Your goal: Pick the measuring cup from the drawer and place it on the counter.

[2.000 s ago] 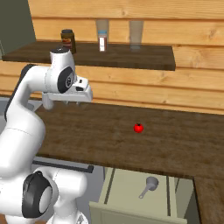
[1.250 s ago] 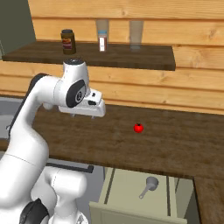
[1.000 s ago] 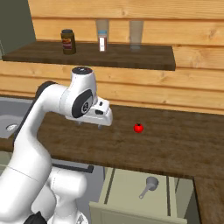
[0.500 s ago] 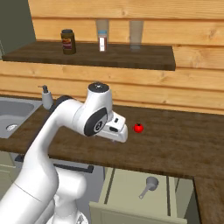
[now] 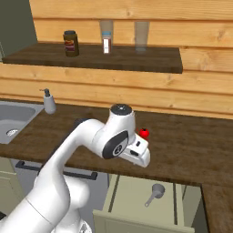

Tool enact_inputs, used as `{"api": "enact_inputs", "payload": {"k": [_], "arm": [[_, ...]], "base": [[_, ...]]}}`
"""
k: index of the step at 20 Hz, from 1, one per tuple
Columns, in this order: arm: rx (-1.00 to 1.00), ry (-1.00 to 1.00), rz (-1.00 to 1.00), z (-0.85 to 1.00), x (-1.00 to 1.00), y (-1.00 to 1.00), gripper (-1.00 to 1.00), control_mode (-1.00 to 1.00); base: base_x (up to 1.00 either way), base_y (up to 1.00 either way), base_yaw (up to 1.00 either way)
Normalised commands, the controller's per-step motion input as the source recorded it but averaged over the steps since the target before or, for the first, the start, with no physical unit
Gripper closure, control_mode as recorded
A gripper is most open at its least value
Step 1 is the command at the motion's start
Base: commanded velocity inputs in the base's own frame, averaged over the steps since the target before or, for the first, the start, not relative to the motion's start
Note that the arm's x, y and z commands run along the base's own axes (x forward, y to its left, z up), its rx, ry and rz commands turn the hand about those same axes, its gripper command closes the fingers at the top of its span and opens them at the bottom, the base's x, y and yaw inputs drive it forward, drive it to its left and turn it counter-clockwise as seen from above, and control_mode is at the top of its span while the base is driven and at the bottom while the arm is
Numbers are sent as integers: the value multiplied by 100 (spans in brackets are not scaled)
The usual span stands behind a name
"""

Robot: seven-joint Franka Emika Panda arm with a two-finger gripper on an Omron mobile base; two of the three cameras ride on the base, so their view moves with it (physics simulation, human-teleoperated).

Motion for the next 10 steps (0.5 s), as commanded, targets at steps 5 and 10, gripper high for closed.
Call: {"api": "enact_inputs", "payload": {"k": [5, 10], "arm": [[0, 7, -16, -58, -8, -75, -100, -100], [0, 8, -11, -47, -3, -60, -100, -100]], "base": [[0, 0, 0], [0, 0, 0]]}}
